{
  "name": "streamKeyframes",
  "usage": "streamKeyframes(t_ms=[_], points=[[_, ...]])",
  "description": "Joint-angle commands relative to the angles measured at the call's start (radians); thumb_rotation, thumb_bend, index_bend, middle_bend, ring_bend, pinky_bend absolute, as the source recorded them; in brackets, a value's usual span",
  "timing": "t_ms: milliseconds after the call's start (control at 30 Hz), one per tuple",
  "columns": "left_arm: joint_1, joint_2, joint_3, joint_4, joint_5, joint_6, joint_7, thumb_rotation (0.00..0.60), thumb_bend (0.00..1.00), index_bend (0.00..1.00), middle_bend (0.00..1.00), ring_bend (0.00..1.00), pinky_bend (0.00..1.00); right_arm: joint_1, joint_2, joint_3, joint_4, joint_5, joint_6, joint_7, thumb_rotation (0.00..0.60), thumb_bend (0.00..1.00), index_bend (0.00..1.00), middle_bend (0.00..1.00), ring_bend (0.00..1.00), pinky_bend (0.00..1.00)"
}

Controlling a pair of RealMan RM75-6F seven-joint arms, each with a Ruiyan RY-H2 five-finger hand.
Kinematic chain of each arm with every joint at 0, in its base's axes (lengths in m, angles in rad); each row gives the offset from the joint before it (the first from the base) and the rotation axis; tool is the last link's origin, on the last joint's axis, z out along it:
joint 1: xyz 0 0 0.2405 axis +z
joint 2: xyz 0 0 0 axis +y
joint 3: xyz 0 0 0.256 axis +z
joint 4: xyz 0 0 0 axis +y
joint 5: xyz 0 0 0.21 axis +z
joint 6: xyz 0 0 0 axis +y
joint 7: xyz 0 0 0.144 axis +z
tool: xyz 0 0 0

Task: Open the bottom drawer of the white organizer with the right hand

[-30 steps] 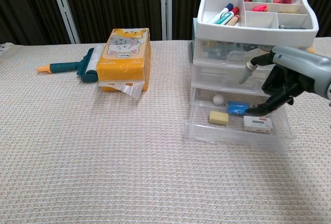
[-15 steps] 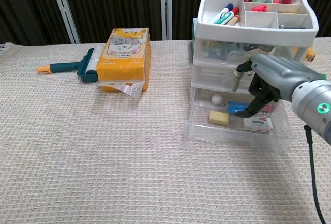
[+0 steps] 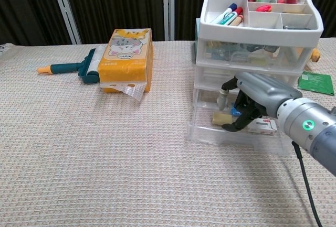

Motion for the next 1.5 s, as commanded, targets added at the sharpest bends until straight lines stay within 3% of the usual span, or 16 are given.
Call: streamKeyframes(t_ms=[33, 300, 600, 1500], points=[[-0.001, 0.000, 0.000, 0.000, 0.001, -0.001, 0.002, 0.600, 0.07, 0.00, 0.00, 0.00, 0.00, 0.014, -0.019, 0.012, 0.032, 0.007, -0.027, 0.002, 0.600, 0.00, 0.51, 1.00, 1.00, 0.72], [-0.004, 0.001, -0.002, 0.002, -0.007, -0.011, 0.001, 0.600, 0.07, 0.00, 0.00, 0.00, 0.00, 0.036, -0.028, 0.035, 0.074, 0.024, -0.044, -0.050, 0.600, 0.00, 0.49, 1.00, 1.00, 0.72], [-0.005, 0.001, 0.003, -0.004, 0.000, -0.012, 0.010, 0.600, 0.07, 0.00, 0.00, 0.00, 0.00, 0.059, -0.005, 0.027, 0.088, 0.032, -0.053, -0.154, 0.600, 0.00, 0.48, 1.00, 1.00, 0.72], [-0.009, 0.010, 0.012, -0.008, 0.010, -0.023, -0.007, 0.600, 0.07, 0.00, 0.00, 0.00, 0.00, 0.085, 0.033, -0.025, 0.085, 0.030, -0.152, -0.189, 0.600, 0.00, 0.37, 1.00, 1.00, 0.72]])
